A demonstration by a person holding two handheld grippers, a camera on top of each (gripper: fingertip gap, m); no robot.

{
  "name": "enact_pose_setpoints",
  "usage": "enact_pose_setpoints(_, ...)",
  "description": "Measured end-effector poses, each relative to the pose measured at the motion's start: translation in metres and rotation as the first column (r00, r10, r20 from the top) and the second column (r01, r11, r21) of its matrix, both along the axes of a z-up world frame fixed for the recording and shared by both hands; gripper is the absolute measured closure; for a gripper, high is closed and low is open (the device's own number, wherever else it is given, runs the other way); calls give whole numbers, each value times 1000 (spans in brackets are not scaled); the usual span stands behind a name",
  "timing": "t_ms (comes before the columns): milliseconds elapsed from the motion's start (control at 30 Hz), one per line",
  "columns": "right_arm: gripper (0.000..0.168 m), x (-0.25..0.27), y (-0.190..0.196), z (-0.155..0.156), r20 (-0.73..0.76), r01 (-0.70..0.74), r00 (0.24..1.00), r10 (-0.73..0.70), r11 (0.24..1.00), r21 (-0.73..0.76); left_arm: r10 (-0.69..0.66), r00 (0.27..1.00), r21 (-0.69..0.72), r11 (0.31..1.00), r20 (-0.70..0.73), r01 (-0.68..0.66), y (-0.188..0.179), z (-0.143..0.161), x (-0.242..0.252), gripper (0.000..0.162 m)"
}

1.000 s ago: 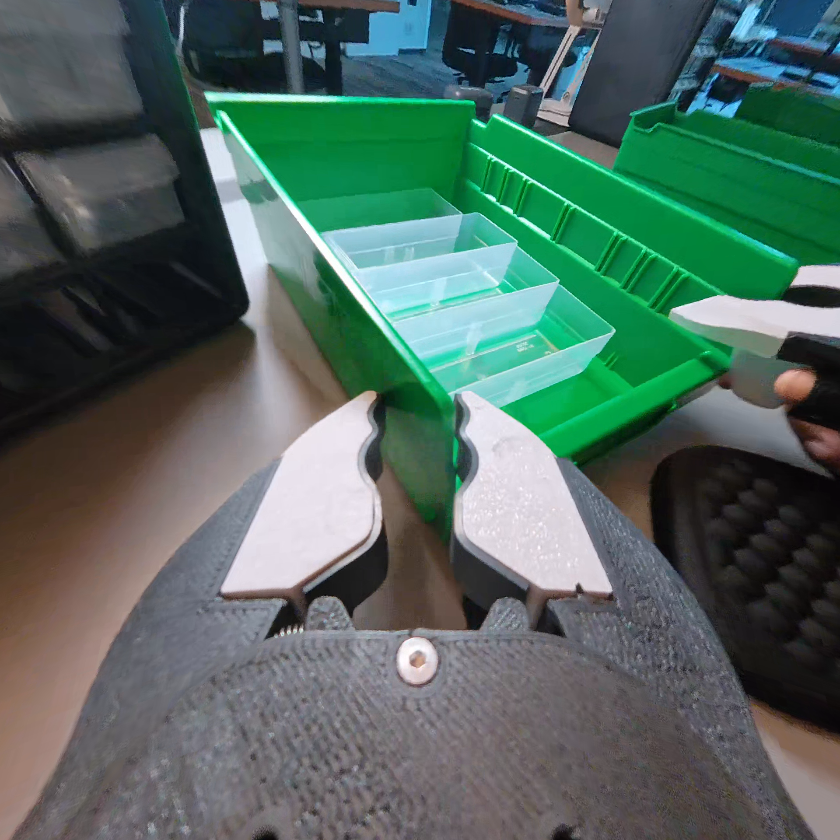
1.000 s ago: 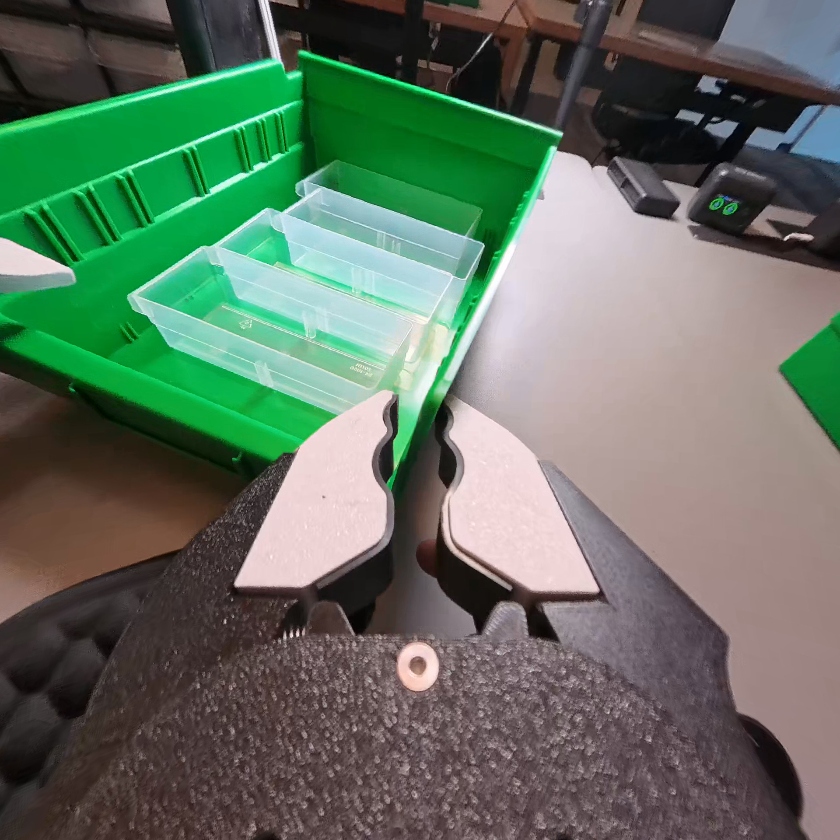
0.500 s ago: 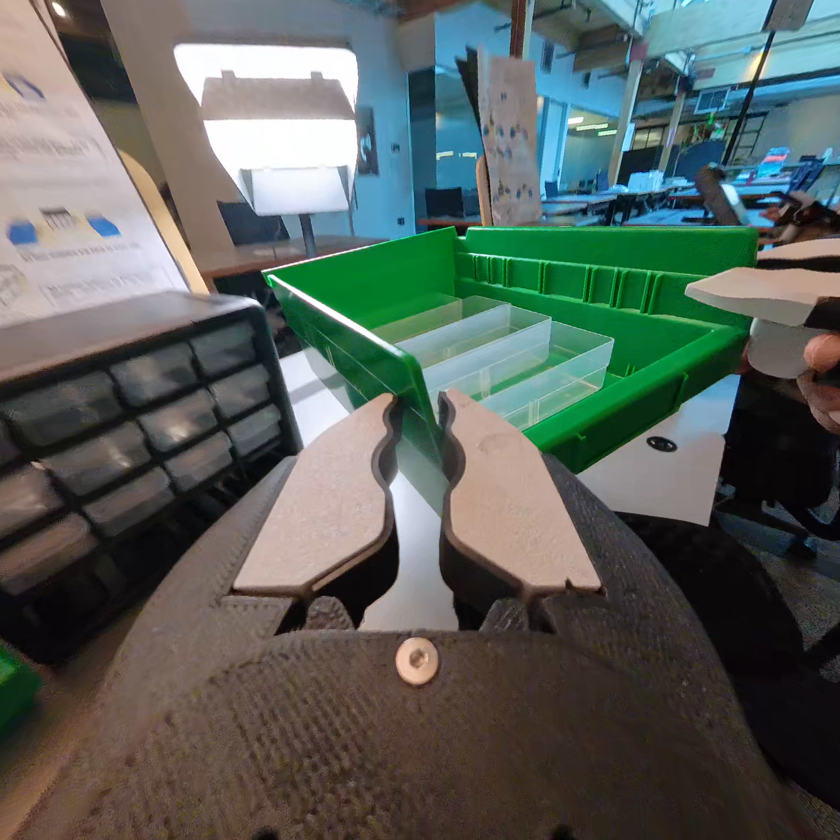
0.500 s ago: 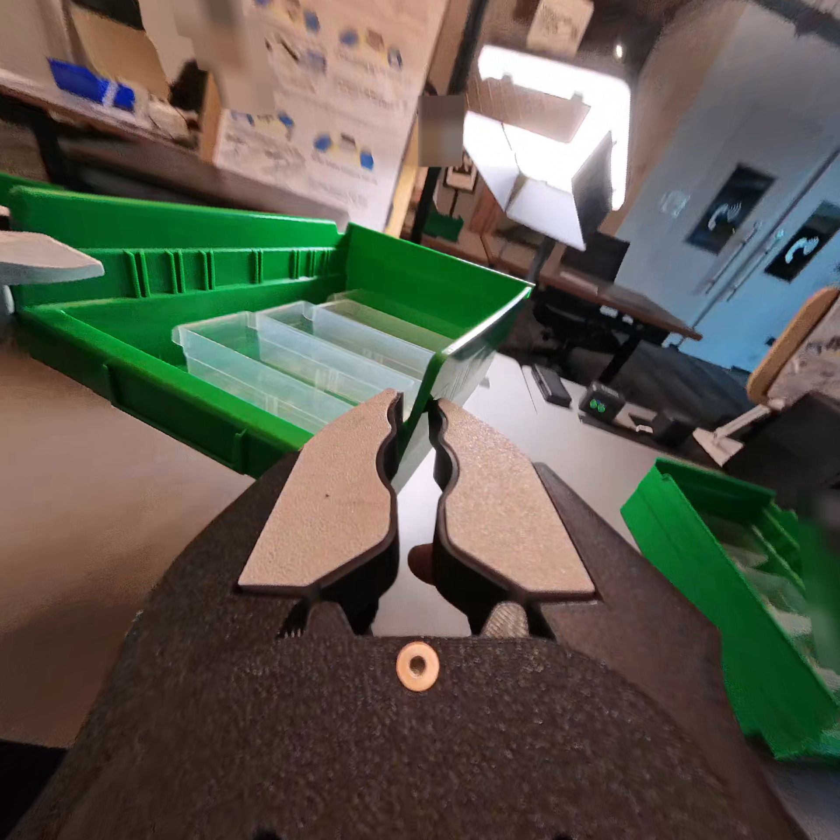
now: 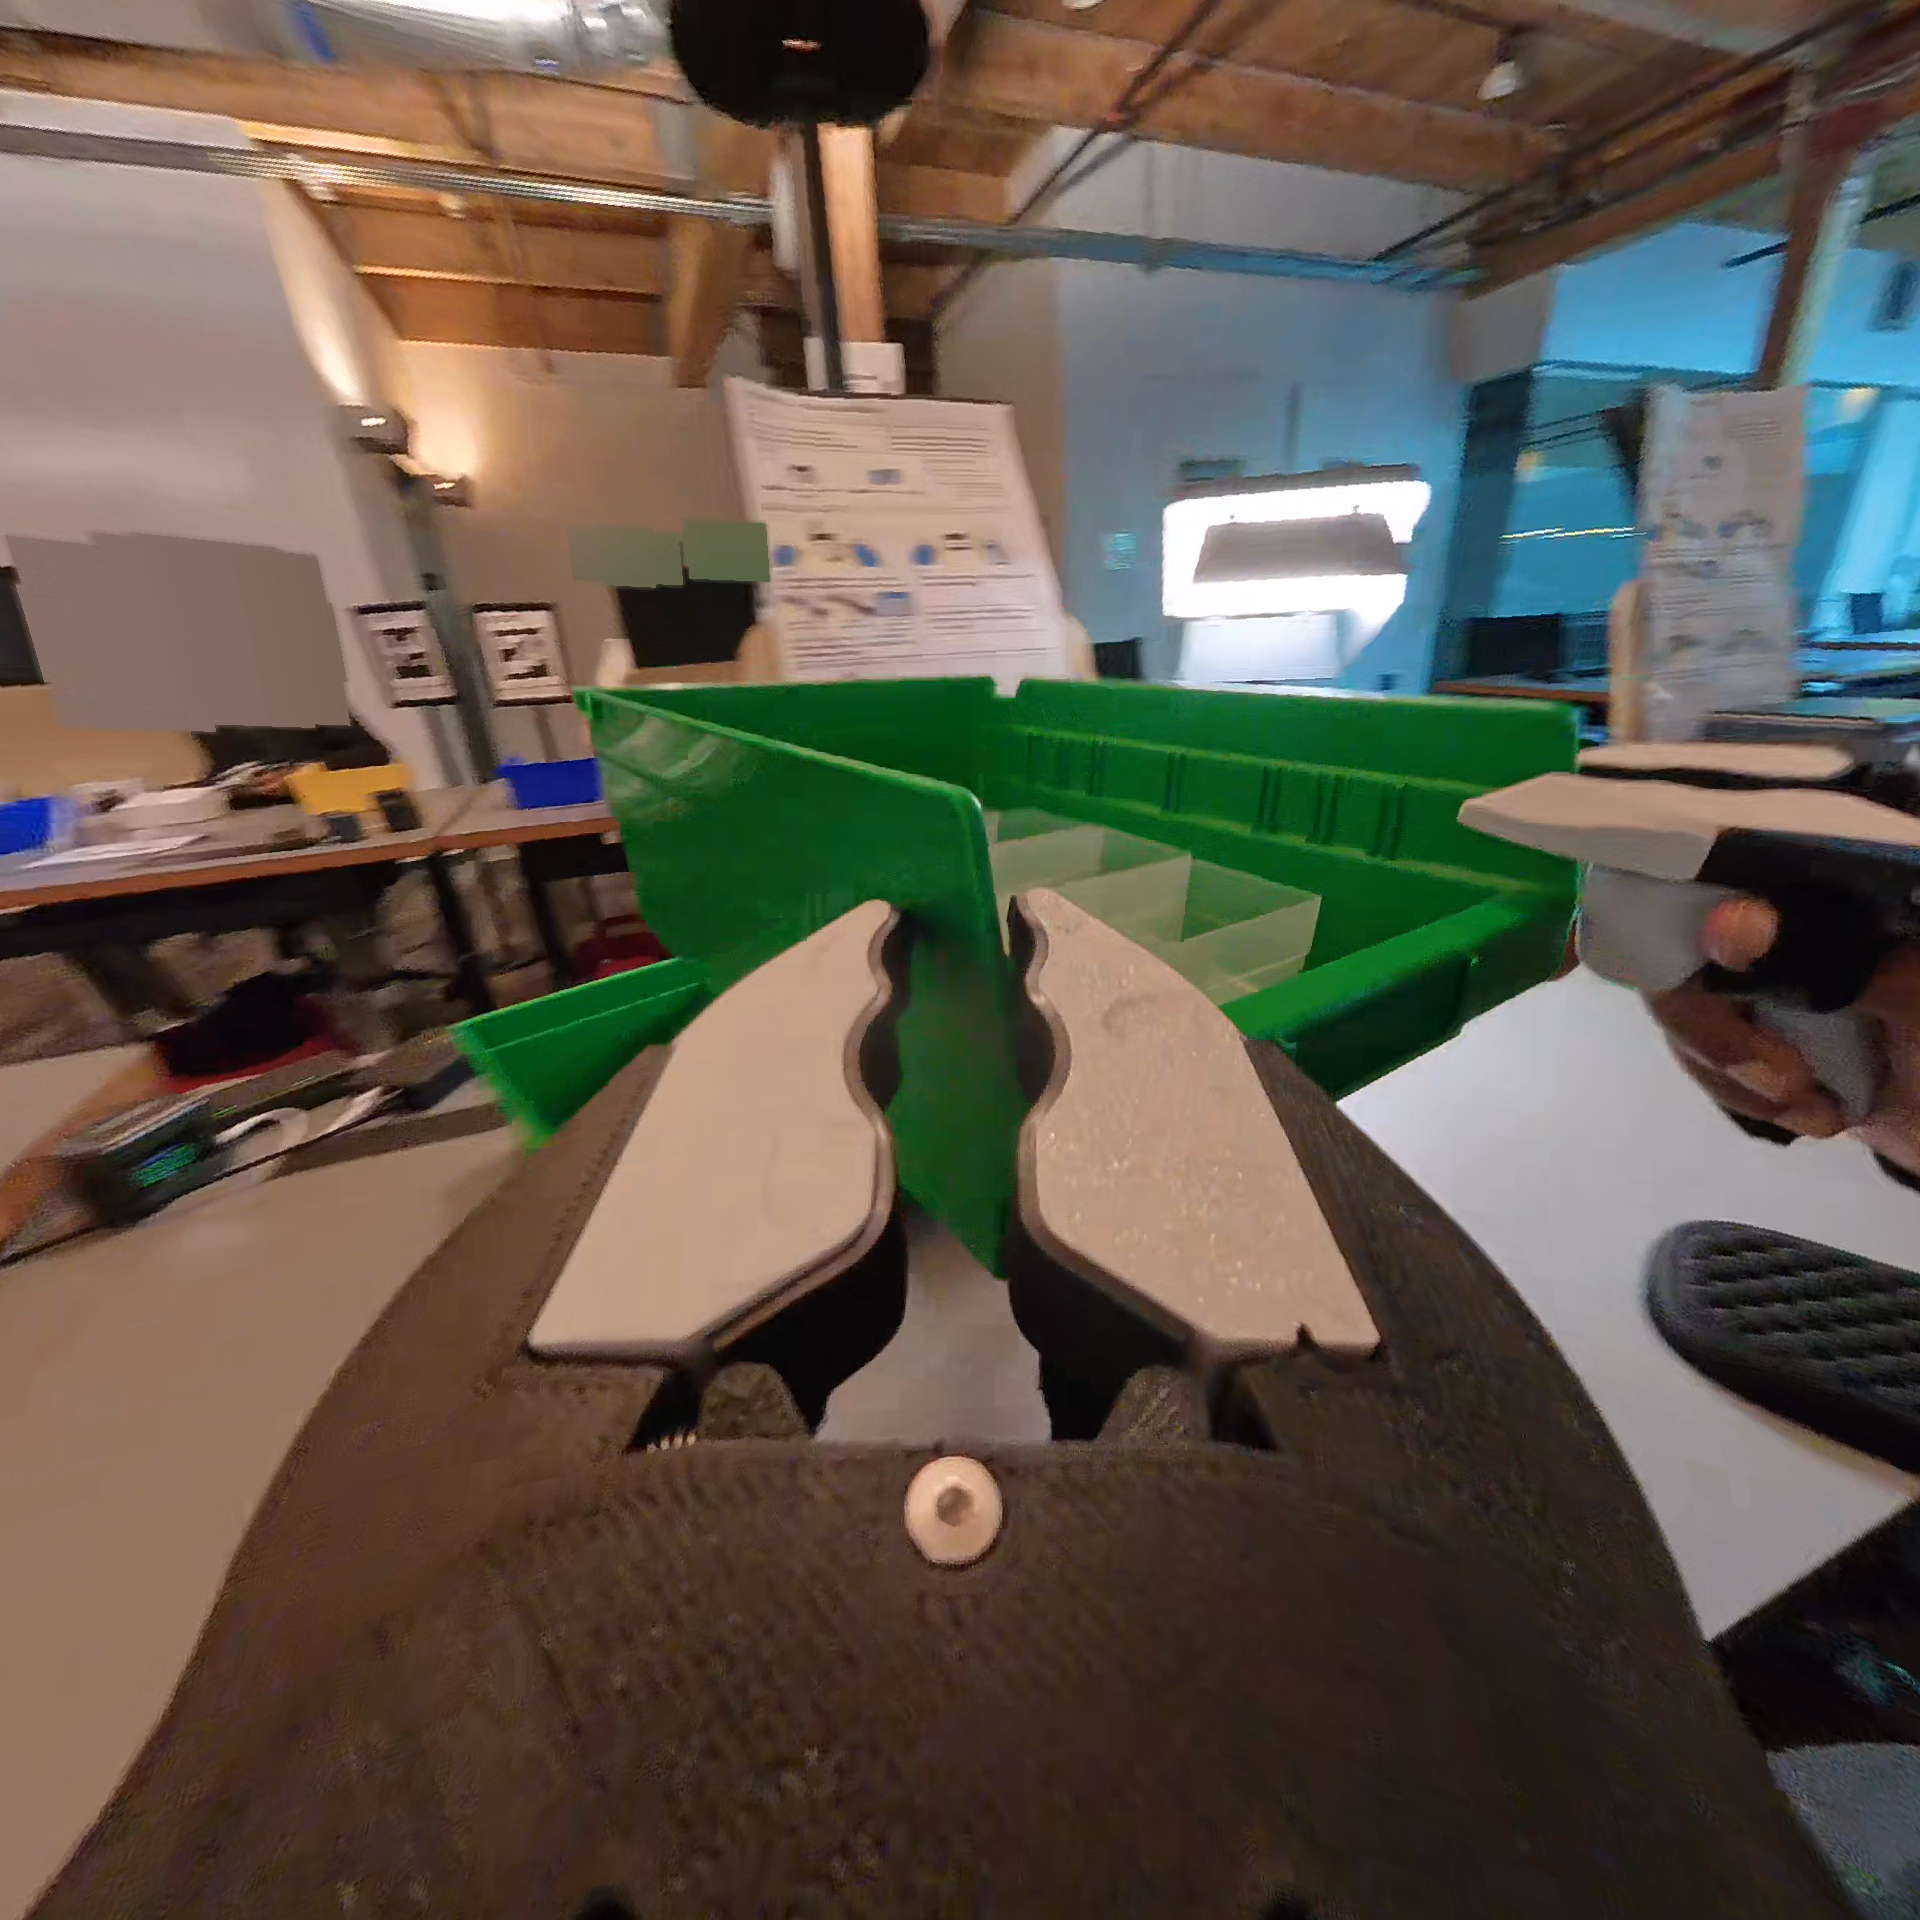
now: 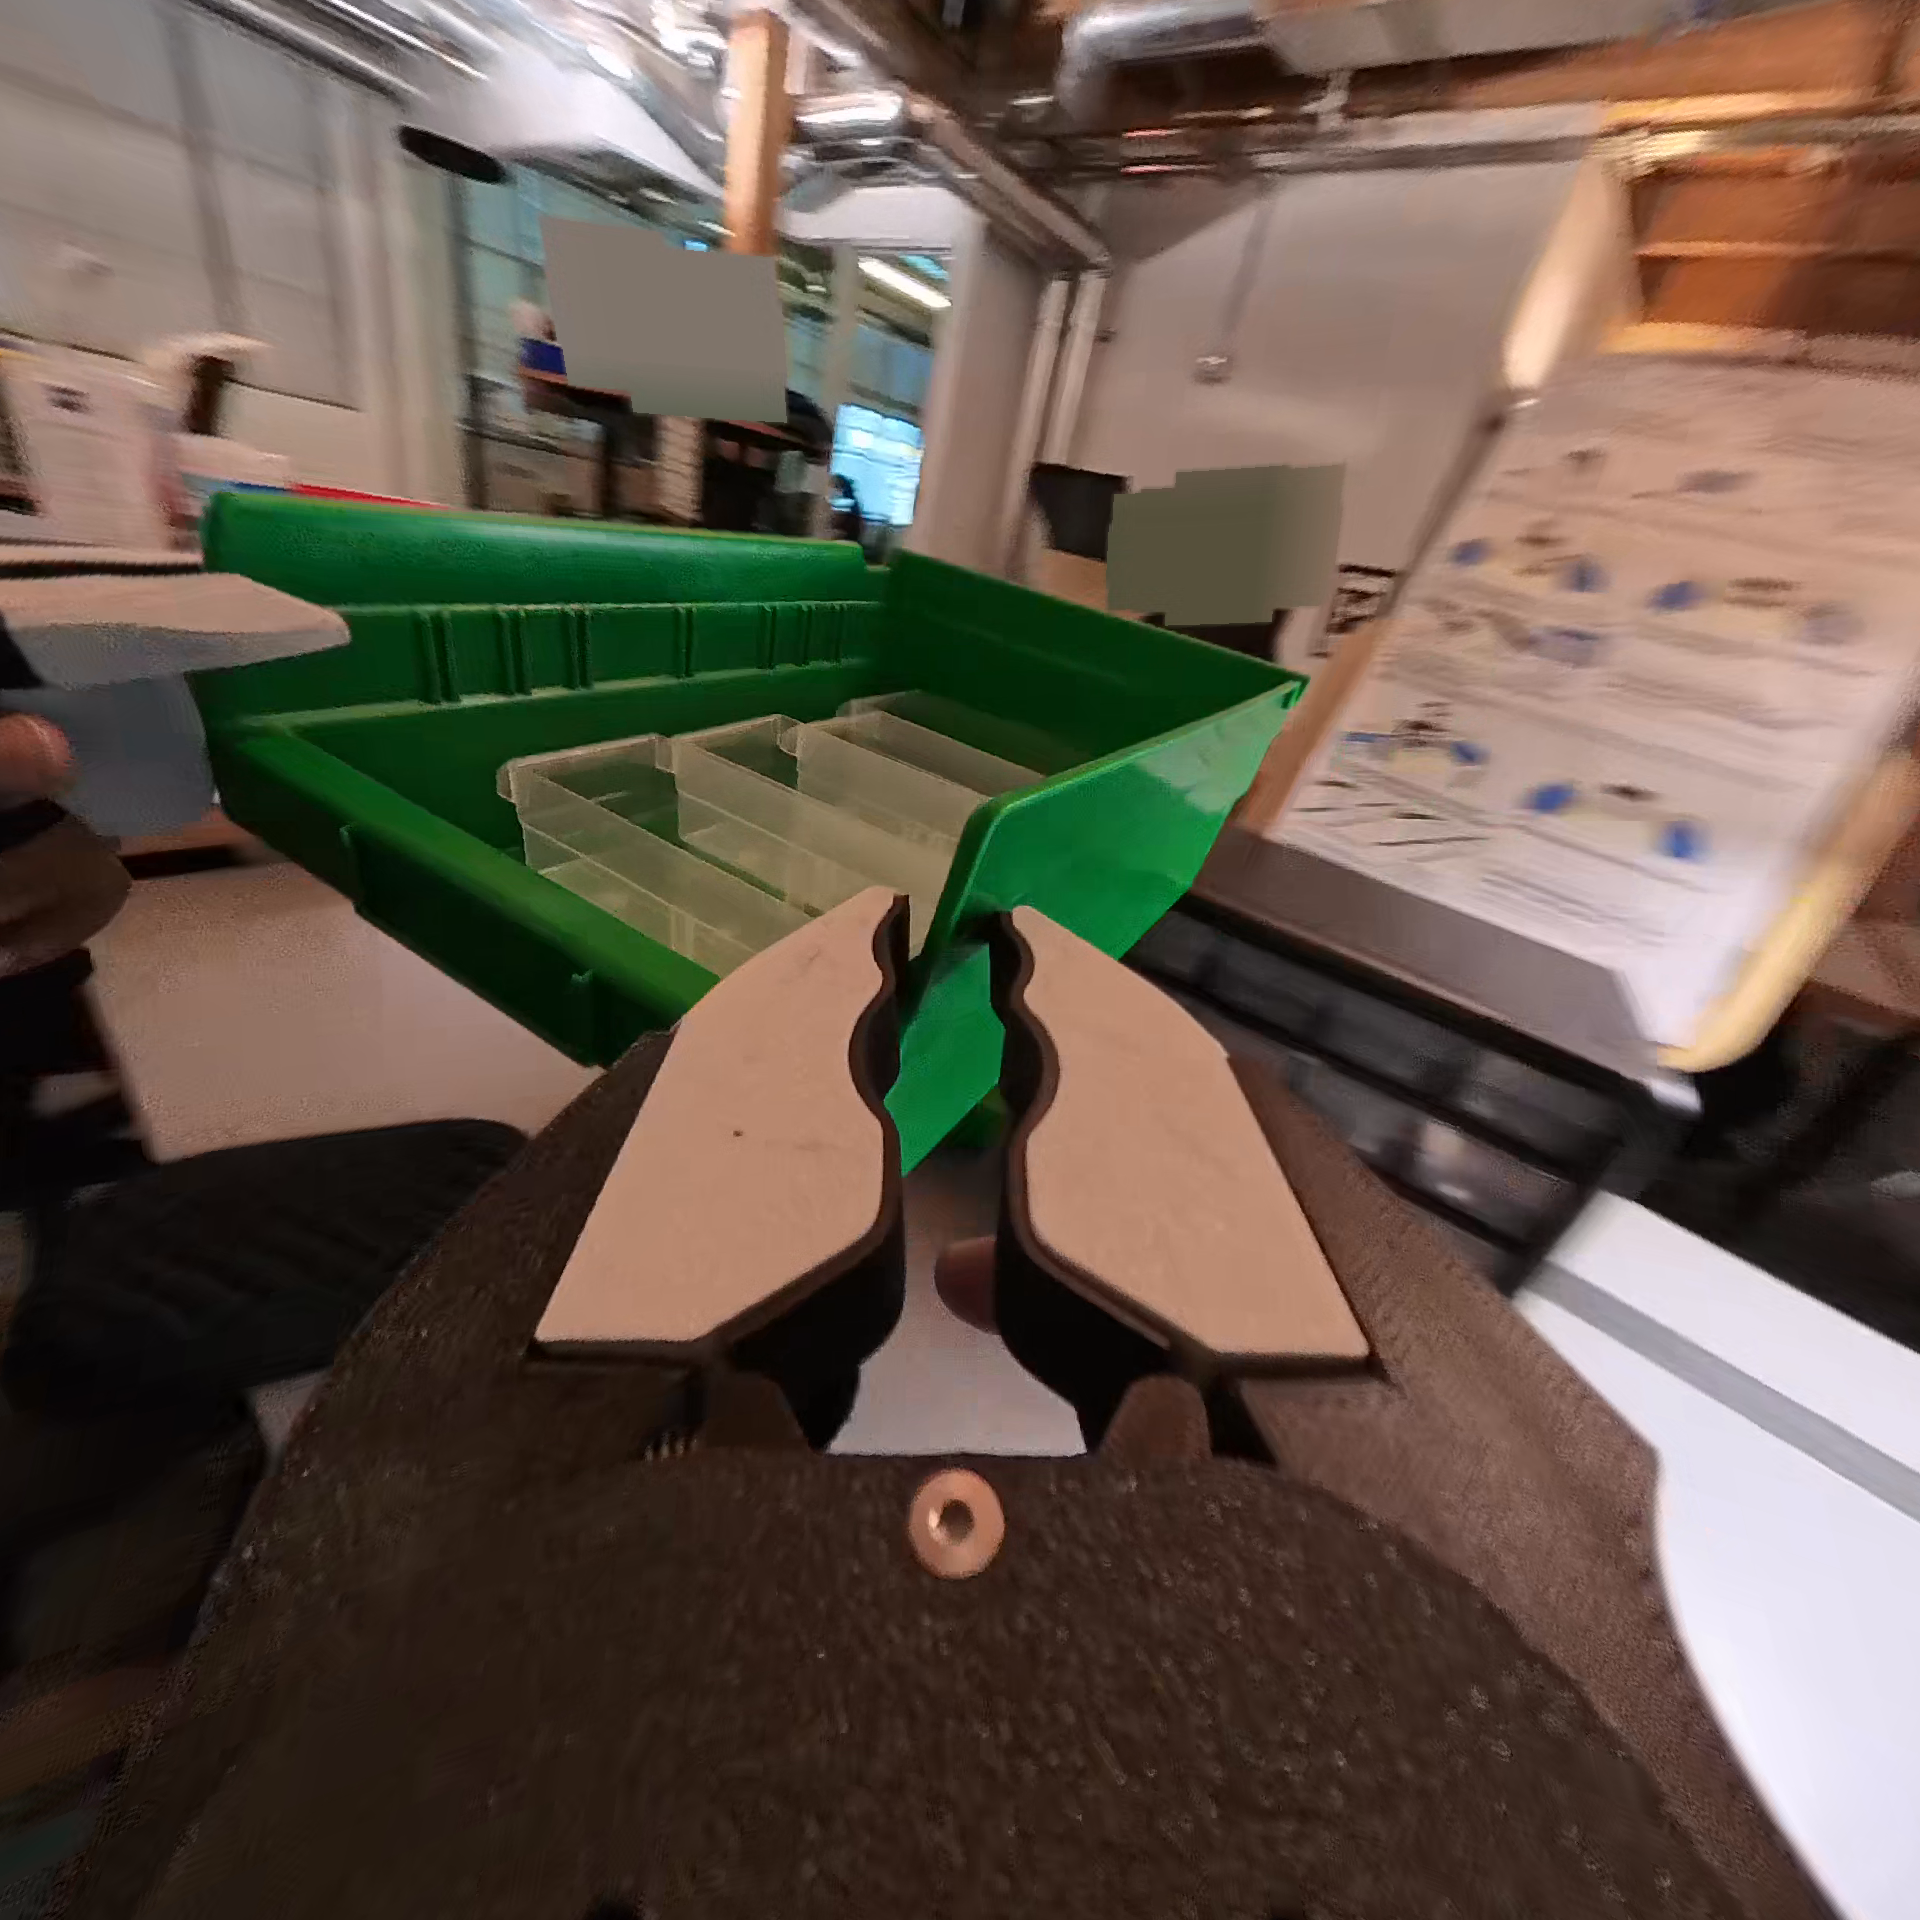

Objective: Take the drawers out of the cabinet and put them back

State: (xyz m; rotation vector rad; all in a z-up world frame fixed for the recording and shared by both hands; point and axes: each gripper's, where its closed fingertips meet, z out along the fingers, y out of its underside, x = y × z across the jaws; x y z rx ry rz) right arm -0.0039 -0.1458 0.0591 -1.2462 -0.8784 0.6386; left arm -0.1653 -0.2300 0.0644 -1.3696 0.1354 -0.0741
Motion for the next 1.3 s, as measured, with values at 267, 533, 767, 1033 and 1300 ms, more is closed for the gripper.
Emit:
enact_pose_setpoints(267, 154, -165, -19, -60, -26, -331, 943, 331, 929, -167, 282, 957, -59, 956, -72, -286, -65, -11, -118, 145)
enact_pose_setpoints(533, 153, -236, -21, -128, -11, -437, 891, 454, 850, -293, 260, 965, -223, 943, 25, -248, -68, -74, -180, 142)
enact_pose_setpoints(767, 145, -248, -18, -160, 77, -484, 853, 517, 837, -258, 287, 957, -367, 895, 38, -254, -55, -130, -210, 145)
enact_pose_setpoints(1033, 129, -216, 15, -179, 440, -541, 683, 583, 808, -233, 438, 898, -559, 757, 48, -339, -36, -210, -252, 153)
enact_pose_setpoints(1300, 95, -234, 129, -241, 932, -491, 339, 125, 869, 62, 313, 908, -502, 759, -278, -415, -24, -179, -228, 117)
